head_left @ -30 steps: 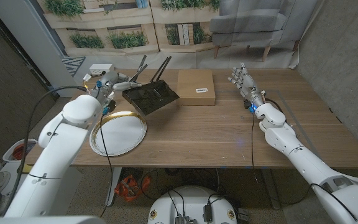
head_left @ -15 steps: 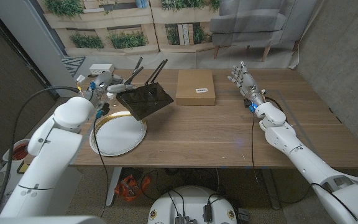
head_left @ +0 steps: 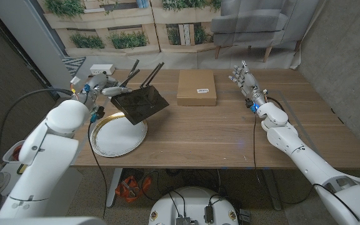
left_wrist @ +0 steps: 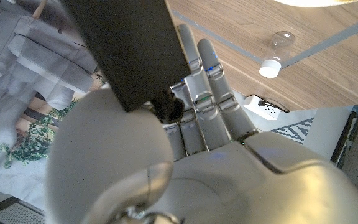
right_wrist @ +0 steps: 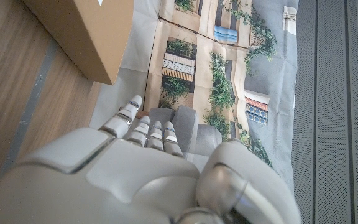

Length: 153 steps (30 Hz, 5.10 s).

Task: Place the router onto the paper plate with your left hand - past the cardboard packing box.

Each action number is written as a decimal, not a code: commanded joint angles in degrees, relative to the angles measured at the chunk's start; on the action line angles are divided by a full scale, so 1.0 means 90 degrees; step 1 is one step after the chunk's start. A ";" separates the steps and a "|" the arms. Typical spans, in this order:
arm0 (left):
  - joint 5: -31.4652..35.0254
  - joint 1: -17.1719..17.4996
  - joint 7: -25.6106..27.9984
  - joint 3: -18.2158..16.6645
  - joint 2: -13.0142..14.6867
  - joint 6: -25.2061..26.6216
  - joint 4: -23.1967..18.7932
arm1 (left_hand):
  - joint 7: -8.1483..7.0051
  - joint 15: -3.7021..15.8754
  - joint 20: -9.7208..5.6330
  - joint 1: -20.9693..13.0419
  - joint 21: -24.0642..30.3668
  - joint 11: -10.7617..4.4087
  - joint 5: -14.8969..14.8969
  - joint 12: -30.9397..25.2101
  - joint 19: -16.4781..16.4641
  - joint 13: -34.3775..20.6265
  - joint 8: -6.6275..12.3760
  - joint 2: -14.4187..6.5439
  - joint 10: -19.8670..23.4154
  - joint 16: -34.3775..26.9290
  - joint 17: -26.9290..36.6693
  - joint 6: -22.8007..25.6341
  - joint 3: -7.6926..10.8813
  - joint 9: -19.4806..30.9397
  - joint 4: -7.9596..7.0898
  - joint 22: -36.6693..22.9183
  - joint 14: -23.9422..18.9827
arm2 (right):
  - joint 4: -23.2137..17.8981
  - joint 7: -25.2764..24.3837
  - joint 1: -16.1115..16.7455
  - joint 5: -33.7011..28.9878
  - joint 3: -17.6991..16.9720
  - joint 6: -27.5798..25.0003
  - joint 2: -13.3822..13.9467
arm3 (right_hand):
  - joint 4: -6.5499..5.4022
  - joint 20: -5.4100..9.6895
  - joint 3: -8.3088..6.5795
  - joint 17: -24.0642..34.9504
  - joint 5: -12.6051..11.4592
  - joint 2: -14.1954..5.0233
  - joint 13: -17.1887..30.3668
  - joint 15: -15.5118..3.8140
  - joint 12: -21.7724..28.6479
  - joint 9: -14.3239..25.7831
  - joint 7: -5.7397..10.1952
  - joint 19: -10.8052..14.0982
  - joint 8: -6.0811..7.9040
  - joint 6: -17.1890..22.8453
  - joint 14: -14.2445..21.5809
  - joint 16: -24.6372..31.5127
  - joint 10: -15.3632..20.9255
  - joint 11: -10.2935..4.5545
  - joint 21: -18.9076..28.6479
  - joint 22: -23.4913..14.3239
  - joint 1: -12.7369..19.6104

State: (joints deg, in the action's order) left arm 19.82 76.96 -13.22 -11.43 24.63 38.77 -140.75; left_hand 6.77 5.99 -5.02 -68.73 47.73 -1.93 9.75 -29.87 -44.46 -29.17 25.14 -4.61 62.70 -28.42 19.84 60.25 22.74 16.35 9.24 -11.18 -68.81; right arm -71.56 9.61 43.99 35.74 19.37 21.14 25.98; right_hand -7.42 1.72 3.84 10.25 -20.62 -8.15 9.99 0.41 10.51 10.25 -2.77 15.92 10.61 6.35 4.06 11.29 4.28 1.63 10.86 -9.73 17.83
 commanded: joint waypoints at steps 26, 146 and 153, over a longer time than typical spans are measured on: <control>0.0554 0.0084 -0.0533 -0.0682 -0.0331 0.0388 0.0108 | 0.0059 0.0736 -0.0239 -0.0206 0.0180 -0.0228 0.0010 0.0069 0.0068 -0.0079 -0.0063 -0.0128 0.0316 0.0040 0.0047 0.0064 0.0049 0.0033 -0.0014 0.0005 -0.0722 | -0.0153 -0.0207 -0.0046 -0.0193 0.0149 -0.0138 -0.0046 | 0.0002 0.0004 -0.0034 0.0020 -0.0052 0.0008 0.0034 0.0013 0.0002 0.0021 -0.0027 0.0033 0.0018 0.0049 0.0061 0.0007 0.0076 -0.0001 0.0023 -0.0017 -0.0018; -0.0272 0.0088 -0.0976 -0.1084 -0.0369 0.0670 0.1960 | 0.0014 0.0742 -0.0227 -0.0143 0.0642 -0.0289 0.0010 0.0444 0.0318 -0.0291 -0.0314 -0.0144 0.0291 0.0224 0.0144 -0.0049 0.0154 0.0176 -0.0041 0.0064 -0.0674 | -0.0813 -0.0821 0.0225 -0.0482 0.0349 -0.0423 0.0002 | 0.0023 0.0005 -0.0056 0.0019 -0.0046 0.0005 0.0034 0.0011 -0.0003 0.0021 -0.0033 0.0035 0.0017 0.0035 0.0058 -0.0001 0.0067 0.0003 0.0016 -0.0017 -0.0043; -0.0294 0.0006 -0.0940 -0.1055 -0.0381 0.0813 0.2177 | 0.0003 0.0761 -0.0221 -0.0157 0.0672 -0.0316 0.0011 0.0471 0.0309 -0.0306 -0.0345 -0.0152 0.0266 0.0240 0.0149 -0.0080 0.0173 0.0178 -0.0029 0.0066 -0.0666 | -0.0826 -0.0841 0.0242 -0.0477 0.0344 -0.0430 0.0005 | 0.0024 0.0005 -0.0058 0.0019 -0.0045 0.0004 0.0034 0.0015 -0.0006 0.0020 -0.0035 0.0034 0.0017 0.0033 0.0055 -0.0002 0.0057 0.0000 0.0015 -0.0017 -0.0042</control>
State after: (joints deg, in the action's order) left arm 17.55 77.85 -22.09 -21.23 21.47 44.22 -123.72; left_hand 6.74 6.35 -4.19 -69.96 53.45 -2.39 9.41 -25.67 -42.01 -31.75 22.24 -5.74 62.87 -25.92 20.75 59.78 23.70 17.71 8.91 -10.39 -68.41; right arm -78.74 2.30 45.91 31.51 22.52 17.41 25.90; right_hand -7.19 1.72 3.62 10.24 -20.62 -8.00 9.99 0.41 10.51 10.25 -2.77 15.90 10.61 6.35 4.06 11.29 4.28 1.63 10.86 -9.73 17.68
